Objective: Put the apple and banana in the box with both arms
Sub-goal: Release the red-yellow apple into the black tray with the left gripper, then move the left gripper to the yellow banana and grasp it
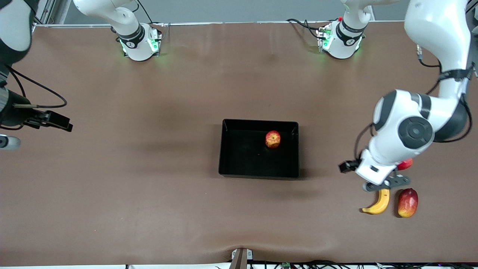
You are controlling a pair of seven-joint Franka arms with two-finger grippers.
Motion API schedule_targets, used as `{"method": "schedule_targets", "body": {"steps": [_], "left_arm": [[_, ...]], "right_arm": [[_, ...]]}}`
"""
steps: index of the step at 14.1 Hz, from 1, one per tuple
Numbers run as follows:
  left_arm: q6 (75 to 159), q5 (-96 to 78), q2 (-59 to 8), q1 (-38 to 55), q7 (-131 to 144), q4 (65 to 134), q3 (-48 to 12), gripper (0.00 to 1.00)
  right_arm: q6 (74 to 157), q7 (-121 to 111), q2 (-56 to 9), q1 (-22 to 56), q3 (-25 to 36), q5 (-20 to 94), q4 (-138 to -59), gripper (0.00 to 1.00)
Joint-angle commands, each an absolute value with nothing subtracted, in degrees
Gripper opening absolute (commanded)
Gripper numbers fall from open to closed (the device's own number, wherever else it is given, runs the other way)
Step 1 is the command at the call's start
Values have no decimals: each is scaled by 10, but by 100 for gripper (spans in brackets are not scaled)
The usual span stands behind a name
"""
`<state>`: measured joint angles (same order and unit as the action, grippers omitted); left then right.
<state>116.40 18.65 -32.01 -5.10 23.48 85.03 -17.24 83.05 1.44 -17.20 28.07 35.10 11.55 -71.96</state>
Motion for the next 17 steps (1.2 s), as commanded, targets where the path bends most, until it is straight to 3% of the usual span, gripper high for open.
{"method": "schedule_targets", "body": {"steps": [1,3,4,7,10,12,13,15,16,17], "left_arm": [[1230,221,-365,-95,145,850,-178,100],[1279,243,-395,-129,75,850,-178,100],[1298,250,-407,-138,55,849,-178,100],[1322,258,-439,-145,46,848,-173,100],[1345,294,-467,-145,55,846,-154,93],[1367,294,-479,-144,54,846,-139,81],[1368,295,-481,-144,54,846,-135,68],[1368,296,-479,-137,57,846,-134,15],[1366,292,-475,-136,57,846,-135,0],[1362,290,-469,-136,57,846,-137,0]], "right_arm": [[837,12,-126,134,176,57,-744,100],[846,12,-94,-8,6,6,-775,100],[863,12,-75,-37,-23,-4,-807,100],[917,-5,4,-80,-48,-4,-918,100],[907,-37,17,-84,-47,-5,-927,100],[905,-35,18,-85,-45,-4,-925,100],[900,-35,20,-85,-44,-2,-925,100],[898,-33,12,-85,-45,-9,-889,100],[885,-33,-1,-88,-45,-5,-851,100],[865,-33,-6,-90,-45,-7,-835,100]]}}
